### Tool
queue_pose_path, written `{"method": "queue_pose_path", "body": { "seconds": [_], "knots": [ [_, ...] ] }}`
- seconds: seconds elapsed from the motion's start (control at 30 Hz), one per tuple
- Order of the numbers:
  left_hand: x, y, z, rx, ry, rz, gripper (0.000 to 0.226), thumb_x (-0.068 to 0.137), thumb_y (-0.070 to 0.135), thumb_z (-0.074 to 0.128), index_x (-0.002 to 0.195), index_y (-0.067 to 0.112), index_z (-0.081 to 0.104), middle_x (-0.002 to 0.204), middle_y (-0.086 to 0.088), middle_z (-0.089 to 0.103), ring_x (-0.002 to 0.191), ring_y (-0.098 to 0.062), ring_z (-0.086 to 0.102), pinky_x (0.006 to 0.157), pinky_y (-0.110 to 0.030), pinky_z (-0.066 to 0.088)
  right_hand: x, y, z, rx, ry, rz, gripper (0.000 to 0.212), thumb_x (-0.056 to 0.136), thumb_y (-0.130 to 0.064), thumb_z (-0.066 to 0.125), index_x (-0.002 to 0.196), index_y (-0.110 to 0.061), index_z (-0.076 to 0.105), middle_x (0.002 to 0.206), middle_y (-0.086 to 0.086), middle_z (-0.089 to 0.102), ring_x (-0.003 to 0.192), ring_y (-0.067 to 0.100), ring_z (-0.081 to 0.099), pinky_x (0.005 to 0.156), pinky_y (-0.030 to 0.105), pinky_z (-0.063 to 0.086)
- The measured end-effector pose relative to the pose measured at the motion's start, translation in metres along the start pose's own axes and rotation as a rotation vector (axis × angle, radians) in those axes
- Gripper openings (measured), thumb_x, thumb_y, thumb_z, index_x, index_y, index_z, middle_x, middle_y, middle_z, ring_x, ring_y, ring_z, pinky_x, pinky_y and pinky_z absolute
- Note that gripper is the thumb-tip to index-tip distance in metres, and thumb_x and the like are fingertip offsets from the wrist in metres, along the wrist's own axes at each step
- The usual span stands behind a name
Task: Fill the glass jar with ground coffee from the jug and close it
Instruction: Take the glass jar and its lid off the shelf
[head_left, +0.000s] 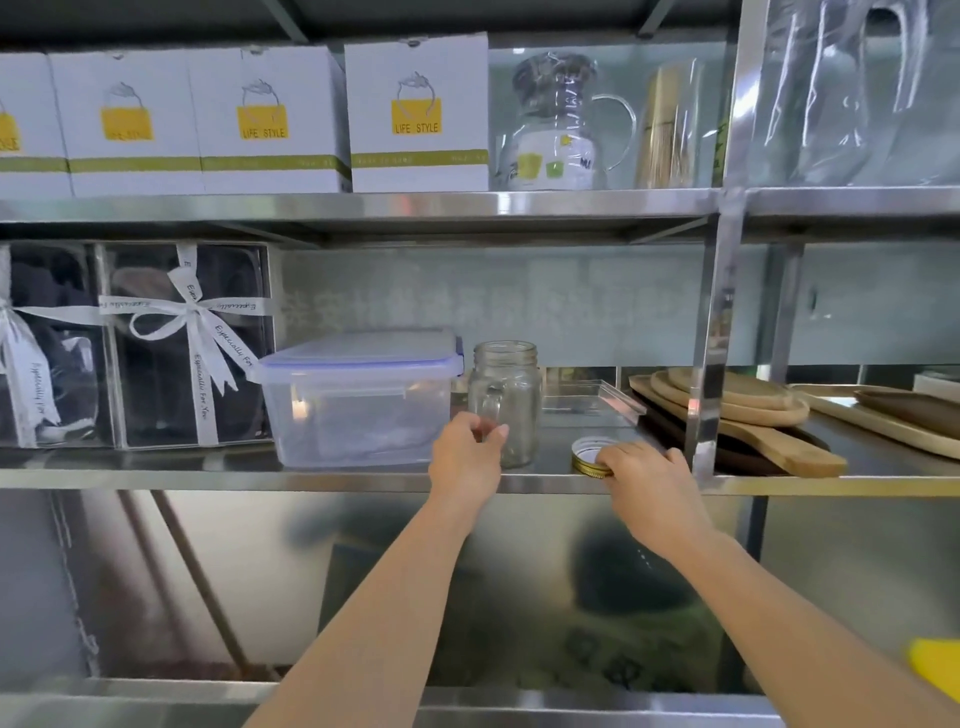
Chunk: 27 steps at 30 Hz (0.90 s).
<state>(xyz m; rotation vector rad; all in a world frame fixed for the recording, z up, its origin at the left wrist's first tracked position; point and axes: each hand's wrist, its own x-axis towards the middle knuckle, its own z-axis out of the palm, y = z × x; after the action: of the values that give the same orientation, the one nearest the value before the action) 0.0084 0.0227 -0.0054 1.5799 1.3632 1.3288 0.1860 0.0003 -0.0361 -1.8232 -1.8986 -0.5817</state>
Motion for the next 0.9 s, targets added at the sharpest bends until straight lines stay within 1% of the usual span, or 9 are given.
{"method": "queue_pose_path", "body": {
  "seconds": [0.07,0.13,0.27,0.33,0.43,0.53,0.63,0.73,0.9],
  "knots": [
    [-0.005,0.001,-0.002,-0.074,-0.078,0.006,0.015,0.096,0.022,0.048,0.103,0.011,0.057,0.097,-0.002,0.06,0.09,-0.014,0.054,0.074,-0.025,0.04,-0.004,0.003,-0.002,0.064,-0.003,0.003,0.026,0.089,-0.006,0.054,0.113,-0.016,0.06,0.119,0.002,0.062,0.103,0.02,0.056,0.083,0.029,0.045],
    [-0.01,0.001,-0.002,-0.142,-0.139,0.015,0.013,0.097,0.016,0.046,0.101,0.01,0.057,0.092,0.0,0.061,0.084,-0.009,0.052,0.067,-0.019,0.034,-0.01,0.005,-0.005,0.093,-0.016,-0.016,0.02,0.089,-0.005,0.055,0.105,-0.015,0.061,0.113,0.003,0.063,0.095,0.021,0.057,0.075,0.029,0.047],
    [-0.018,0.009,0.004,-0.331,-0.151,-0.089,0.016,0.097,0.015,0.044,0.084,0.017,0.053,0.076,0.001,0.052,0.076,-0.013,0.047,0.089,-0.029,0.033,-0.027,0.008,-0.013,0.102,-0.064,-0.061,0.02,0.089,-0.003,0.053,0.105,-0.013,0.059,0.111,0.003,0.061,0.092,0.019,0.056,0.075,0.031,0.052],
    [-0.021,0.017,0.004,-0.473,-0.112,-0.142,0.024,0.098,0.024,0.043,0.078,0.015,0.053,0.069,0.0,0.044,0.065,-0.013,0.039,0.085,-0.03,0.032,-0.034,0.01,-0.019,0.136,-0.057,-0.066,0.023,0.089,-0.003,0.054,0.109,-0.013,0.059,0.115,0.003,0.06,0.092,0.02,0.057,0.076,0.032,0.053],
    [-0.034,0.022,-0.009,-0.641,-0.078,-0.208,0.033,0.098,0.035,0.04,0.076,0.015,0.054,0.065,0.002,0.04,0.061,-0.011,0.033,0.07,-0.025,0.033,-0.048,0.013,-0.033,0.202,-0.029,-0.057,0.02,0.089,-0.005,0.056,0.108,-0.012,0.06,0.114,0.004,0.061,0.094,0.021,0.057,0.077,0.033,0.053],
    [-0.06,0.014,-0.029,-0.617,-0.097,-0.228,0.035,0.098,0.039,0.038,0.075,0.017,0.051,0.065,0.001,0.036,0.062,-0.012,0.031,0.076,-0.028,0.033,-0.07,0.012,-0.054,0.269,0.03,-0.078,0.014,0.086,-0.004,0.061,0.1,-0.006,0.064,0.103,0.008,0.065,0.088,0.027,0.06,0.072,0.042,0.054],
    [-0.089,0.001,-0.051,-0.566,-0.064,-0.238,0.035,0.098,0.039,0.038,0.073,0.017,0.05,0.063,0.001,0.036,0.064,-0.014,0.033,0.084,-0.034,0.035,-0.099,0.007,-0.071,0.274,0.104,-0.195,0.015,0.074,0.005,0.073,0.085,-0.004,0.066,0.084,0.012,0.069,0.07,0.031,0.064,0.055,0.042,0.057],
    [-0.126,-0.016,-0.075,-0.53,-0.061,-0.217,0.037,0.098,0.039,0.038,0.068,0.018,0.046,0.06,0.002,0.034,0.061,-0.013,0.029,0.076,-0.032,0.031,-0.131,0.001,-0.084,0.26,0.141,-0.297,0.009,0.073,0.0,0.066,0.077,-0.008,0.065,0.074,0.007,0.066,0.061,0.025,0.059,0.046,0.034,0.053],
    [-0.203,-0.052,-0.103,-0.402,-0.076,-0.175,0.038,0.098,0.031,0.038,0.063,0.017,0.043,0.058,0.005,0.034,0.062,-0.014,0.027,0.067,-0.032,0.027,-0.188,-0.011,-0.107,0.257,0.111,-0.338,0.011,0.067,-0.007,0.062,0.076,-0.012,0.064,0.069,0.0,0.064,0.062,0.016,0.053,0.043,0.027,0.048]
  ]
}}
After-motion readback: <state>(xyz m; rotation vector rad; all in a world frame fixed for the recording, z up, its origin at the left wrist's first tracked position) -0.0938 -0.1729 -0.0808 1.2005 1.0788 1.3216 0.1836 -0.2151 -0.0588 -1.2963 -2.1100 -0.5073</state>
